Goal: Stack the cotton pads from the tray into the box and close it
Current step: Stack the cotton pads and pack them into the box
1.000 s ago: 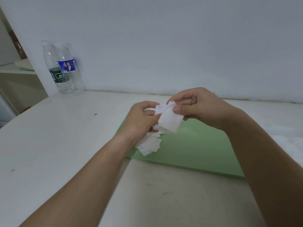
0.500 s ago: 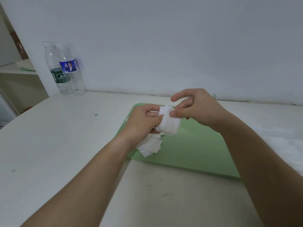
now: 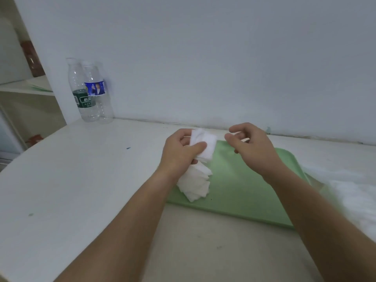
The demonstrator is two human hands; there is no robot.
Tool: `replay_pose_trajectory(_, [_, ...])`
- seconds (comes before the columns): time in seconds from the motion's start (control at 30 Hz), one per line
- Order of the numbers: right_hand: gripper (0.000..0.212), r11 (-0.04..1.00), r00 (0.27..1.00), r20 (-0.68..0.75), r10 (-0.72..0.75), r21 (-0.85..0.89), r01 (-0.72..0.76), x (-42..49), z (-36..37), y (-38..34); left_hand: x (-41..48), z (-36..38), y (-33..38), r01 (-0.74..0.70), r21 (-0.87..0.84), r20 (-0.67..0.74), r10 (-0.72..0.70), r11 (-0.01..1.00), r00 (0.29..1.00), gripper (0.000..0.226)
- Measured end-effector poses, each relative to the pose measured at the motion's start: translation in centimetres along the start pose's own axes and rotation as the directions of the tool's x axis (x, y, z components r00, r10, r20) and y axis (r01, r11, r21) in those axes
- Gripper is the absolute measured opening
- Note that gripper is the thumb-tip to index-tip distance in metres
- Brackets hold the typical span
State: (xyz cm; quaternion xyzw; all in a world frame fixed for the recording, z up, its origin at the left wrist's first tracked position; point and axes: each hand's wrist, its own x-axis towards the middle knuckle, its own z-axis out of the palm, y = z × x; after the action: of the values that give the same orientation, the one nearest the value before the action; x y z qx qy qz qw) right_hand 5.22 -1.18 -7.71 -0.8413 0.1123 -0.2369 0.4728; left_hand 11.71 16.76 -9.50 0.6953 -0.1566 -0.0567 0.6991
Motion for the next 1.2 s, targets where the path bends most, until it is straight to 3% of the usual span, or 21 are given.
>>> replay_pose_trajectory(0.07, [0.009, 0.999, 0.999, 0.007, 0.052, 0.009, -0.052, 0.6, 0.7, 0.0, 0.8, -1.4, -0.2, 0.02, -0.074, -0.144, -0.031, 0.997, 0.989, 0.028])
replay_pose_trajectory(0.23, [0.018, 0.978, 0.981, 0.161, 0.106, -0.194, -0.074, 3.5, 3.0, 0.6, 2.0, -3.0, -1.3, 0.08, -0.172, -0.346, -0.137, 0.982, 0.928, 0.026])
replay_pose_trajectory(0.5, [0.023, 0.794, 0.947, 0.26, 0.188, -0.608, 0.009, 8.1, 8.4, 1.6, 2.5, -3.2, -1.5, 0.064, -0.216, -0.397, -0.148, 0.974, 0.906, 0.022])
replay_pose_trajectory(0.67, [0.031, 0.745, 0.934, 0.26, 0.243, -0.667, -0.008, 8.9, 9.7, 1.4, 2.7, -3.0, -1.7, 0.052, -0.191, -0.389, -0.124, 0.98, 0.913, 0.023])
replay_pose_trajectory(0.77, [0.015, 0.784, 0.934, 0.265, 0.239, -0.62, -0.025, 8.6, 9.6, 1.0, 2.7, -2.9, -1.7, 0.05, -0.193, -0.385, -0.122, 0.98, 0.915, 0.024])
replay_pose_trajectory(0.93, [0.033, 0.878, 0.947, 0.253, 0.2, -0.475, -0.059, 7.6, 8.3, 1.1, 2.5, -2.9, -1.7, 0.048, -0.177, -0.38, -0.113, 0.983, 0.918, 0.024])
replay_pose_trajectory(1.07, [0.032, 0.979, 0.979, 0.111, 0.169, -0.133, -0.154, 6.1, 6.6, 1.3, 2.2, -2.9, -1.4, 0.048, -0.179, -0.369, -0.112, 0.983, 0.923, 0.024])
replay_pose_trajectory(1.2, [0.043, 0.937, 0.983, 0.041, 0.18, 0.296, -0.184, 4.1, 4.3, 0.5, 1.9, -2.6, -1.0, 0.043, -0.158, -0.328, -0.094, 0.986, 0.94, 0.027])
